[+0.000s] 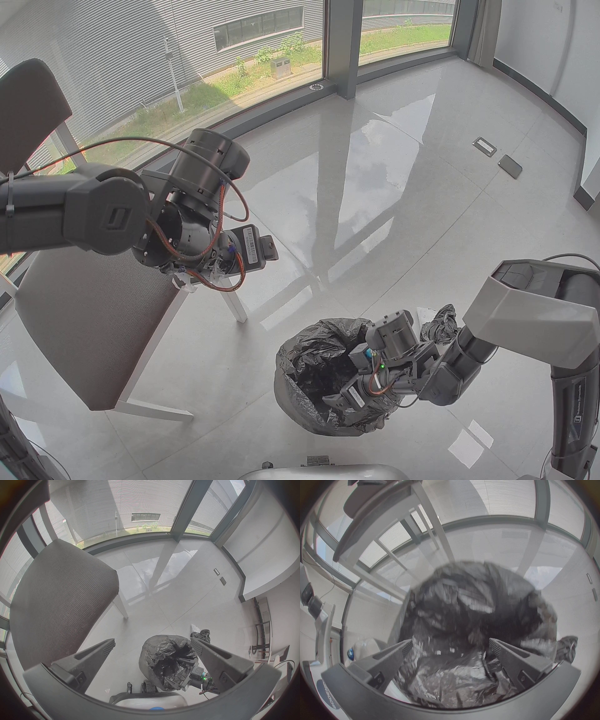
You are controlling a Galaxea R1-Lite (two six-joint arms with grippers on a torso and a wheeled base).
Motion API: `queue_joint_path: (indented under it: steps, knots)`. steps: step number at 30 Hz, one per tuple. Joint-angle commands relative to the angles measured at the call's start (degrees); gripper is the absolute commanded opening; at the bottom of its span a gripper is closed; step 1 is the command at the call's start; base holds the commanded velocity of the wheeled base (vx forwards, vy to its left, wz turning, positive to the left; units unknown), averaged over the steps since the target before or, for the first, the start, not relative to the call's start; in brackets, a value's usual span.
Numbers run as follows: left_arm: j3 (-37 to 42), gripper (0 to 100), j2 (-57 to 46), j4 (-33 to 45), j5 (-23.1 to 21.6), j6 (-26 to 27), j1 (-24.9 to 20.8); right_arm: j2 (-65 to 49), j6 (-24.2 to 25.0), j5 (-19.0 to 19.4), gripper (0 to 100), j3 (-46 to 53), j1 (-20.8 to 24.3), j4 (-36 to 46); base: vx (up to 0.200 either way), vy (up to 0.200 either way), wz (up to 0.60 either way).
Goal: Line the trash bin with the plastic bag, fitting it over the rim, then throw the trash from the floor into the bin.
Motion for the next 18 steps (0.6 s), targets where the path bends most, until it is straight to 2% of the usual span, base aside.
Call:
queue_joint_path:
  steps: [1, 8, 18]
  knots:
    - [-0.03, 100, 0.00, -0.08, 0.03, -0.08, -0.02, -3.69, -0.78, 0.02, 100, 6.42, -2.83, -0.23, 0.000, 0.000, 0.00]
    - [-0.03, 100, 0.00, -1.22, -0.05, -0.34, -0.02, -10.28, -2.63, 0.02, 100, 13.45, -3.62, -0.23, 0.000, 0.000, 0.00]
    - [1.29, 100, -0.70, -1.22, -0.05, -0.43, 0.07, -10.81, 0.28, 0.02, 100, 6.51, -1.24, -0.32, 0.000, 0.000, 0.00]
